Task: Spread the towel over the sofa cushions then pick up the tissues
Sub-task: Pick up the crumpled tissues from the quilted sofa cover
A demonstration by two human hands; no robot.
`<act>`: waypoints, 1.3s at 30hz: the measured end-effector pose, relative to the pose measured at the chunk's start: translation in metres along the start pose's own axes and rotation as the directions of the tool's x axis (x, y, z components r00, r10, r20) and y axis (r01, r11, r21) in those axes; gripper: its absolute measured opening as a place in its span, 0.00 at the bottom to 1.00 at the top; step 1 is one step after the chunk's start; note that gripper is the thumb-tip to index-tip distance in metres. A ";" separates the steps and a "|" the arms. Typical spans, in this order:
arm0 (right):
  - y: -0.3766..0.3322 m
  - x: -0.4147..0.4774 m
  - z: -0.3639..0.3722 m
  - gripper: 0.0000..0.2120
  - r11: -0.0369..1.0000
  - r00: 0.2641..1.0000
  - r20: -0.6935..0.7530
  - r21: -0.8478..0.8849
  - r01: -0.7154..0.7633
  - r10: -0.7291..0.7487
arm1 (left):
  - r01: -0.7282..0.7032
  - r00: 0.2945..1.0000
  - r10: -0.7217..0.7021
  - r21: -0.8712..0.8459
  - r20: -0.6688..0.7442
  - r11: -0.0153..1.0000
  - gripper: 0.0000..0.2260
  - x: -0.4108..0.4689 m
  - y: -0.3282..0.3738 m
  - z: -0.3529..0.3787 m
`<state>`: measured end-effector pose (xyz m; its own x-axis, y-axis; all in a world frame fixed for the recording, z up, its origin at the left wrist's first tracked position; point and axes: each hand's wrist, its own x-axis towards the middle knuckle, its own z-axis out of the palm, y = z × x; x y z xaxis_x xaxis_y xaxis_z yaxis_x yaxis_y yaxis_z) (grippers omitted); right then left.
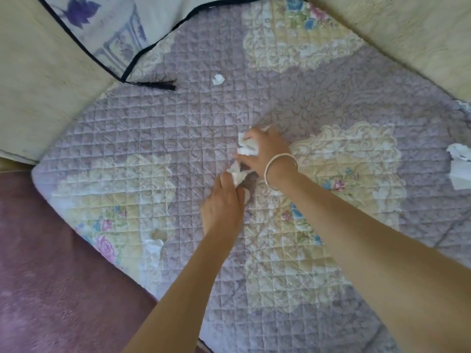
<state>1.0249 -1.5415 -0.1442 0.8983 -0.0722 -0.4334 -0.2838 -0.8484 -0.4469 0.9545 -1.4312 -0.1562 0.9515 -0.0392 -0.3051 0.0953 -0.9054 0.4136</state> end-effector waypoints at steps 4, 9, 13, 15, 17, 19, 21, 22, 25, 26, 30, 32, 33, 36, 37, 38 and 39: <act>-0.008 -0.001 0.004 0.17 0.999 0.994 -0.100 -0.007 -0.054 0.053 | 0.057 0.998 -0.058 -0.118 -0.004 0.991 0.14 -0.031 -0.020 -0.011; -0.022 -0.019 0.013 0.12 0.987 0.992 -0.108 0.154 -0.045 0.062 | 0.148 0.983 -0.162 -0.155 -0.084 0.977 0.15 -0.061 -0.062 -0.024; -0.042 -0.040 0.035 0.09 0.975 1.000 -0.007 0.222 0.006 -0.005 | 0.311 0.930 -0.344 -0.227 -0.127 0.923 0.07 -0.069 -0.082 -0.028; -0.049 -0.048 0.045 0.07 0.961 0.999 0.028 0.275 0.029 -0.038 | 0.350 0.911 -0.386 -0.220 -0.148 0.911 0.15 -0.067 -0.089 -0.029; -0.055 -0.052 0.055 0.09 0.965 0.995 0.068 0.258 0.057 -0.077 | 0.412 0.870 -0.456 -0.232 -0.187 0.881 0.22 -0.063 -0.096 -0.030; -0.058 -0.052 0.062 0.08 0.972 0.989 0.105 0.222 0.080 -0.105 | 0.461 0.826 -0.520 -0.268 -0.220 0.846 0.26 -0.060 -0.100 -0.029; -0.059 -0.050 0.067 0.06 0.977 0.987 0.116 0.196 0.086 -0.110 | 0.483 0.783 -0.562 -0.308 -0.267 0.820 0.25 -0.059 -0.102 -0.028; -0.059 -0.048 0.068 0.05 0.979 0.988 0.119 0.188 0.079 -0.102 | 0.486 0.762 -0.574 -0.322 -0.299 0.813 0.24 -0.059 -0.104 -0.028; -0.056 -0.041 0.071 0.10 0.976 0.989 0.134 0.214 0.036 -0.066 | 0.483 0.707 -0.591 -0.344 -0.388 0.805 0.19 -0.065 -0.111 -0.028; -0.054 -0.039 0.071 0.11 0.974 0.989 0.141 0.224 0.021 -0.054 | 0.507 0.680 -0.619 -0.358 -0.394 0.784 0.19 -0.067 -0.115 -0.026; -0.051 -0.033 0.071 0.11 0.959 0.992 0.118 0.282 -0.002 -0.032 | 0.616 0.631 -0.706 -0.345 -0.321 0.708 0.23 -0.074 -0.127 -0.013; -0.051 -0.029 0.068 0.11 0.948 0.998 0.046 0.316 0.025 -0.042 | 0.591 0.634 -0.691 -0.359 -0.348 0.723 0.20 -0.071 -0.132 -0.009; -0.051 -0.025 0.065 0.11 0.940 0.999 -0.007 0.339 0.038 -0.038 | 0.583 0.625 -0.692 -0.373 -0.363 0.722 0.17 -0.069 -0.135 -0.009; -0.054 -0.005 0.052 0.07 0.927 0.987 -0.157 0.371 0.046 0.014 | 0.544 0.640 -0.669 -0.394 -0.377 0.741 0.10 -0.067 -0.140 -0.010; -0.056 0.004 0.047 0.09 0.929 0.980 -0.196 0.368 0.045 0.031 | 0.518 0.657 -0.653 -0.404 -0.376 0.754 0.09 -0.066 -0.141 -0.012; -0.058 0.014 0.042 0.10 0.928 0.972 -0.231 0.369 0.046 0.044 | 0.495 0.676 -0.637 -0.413 -0.370 0.765 0.09 -0.066 -0.140 -0.014; -0.059 0.026 0.036 0.11 0.927 0.963 -0.265 0.373 0.047 0.057 | 0.476 0.695 -0.623 -0.419 -0.359 0.773 0.09 -0.065 -0.137 -0.016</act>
<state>1.0529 -1.4741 -0.1571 0.9372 -0.2569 -0.2358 -0.3456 -0.5938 -0.7266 0.8844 -1.2976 -0.1791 0.7072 0.6884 -0.1614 0.6492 -0.5418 0.5338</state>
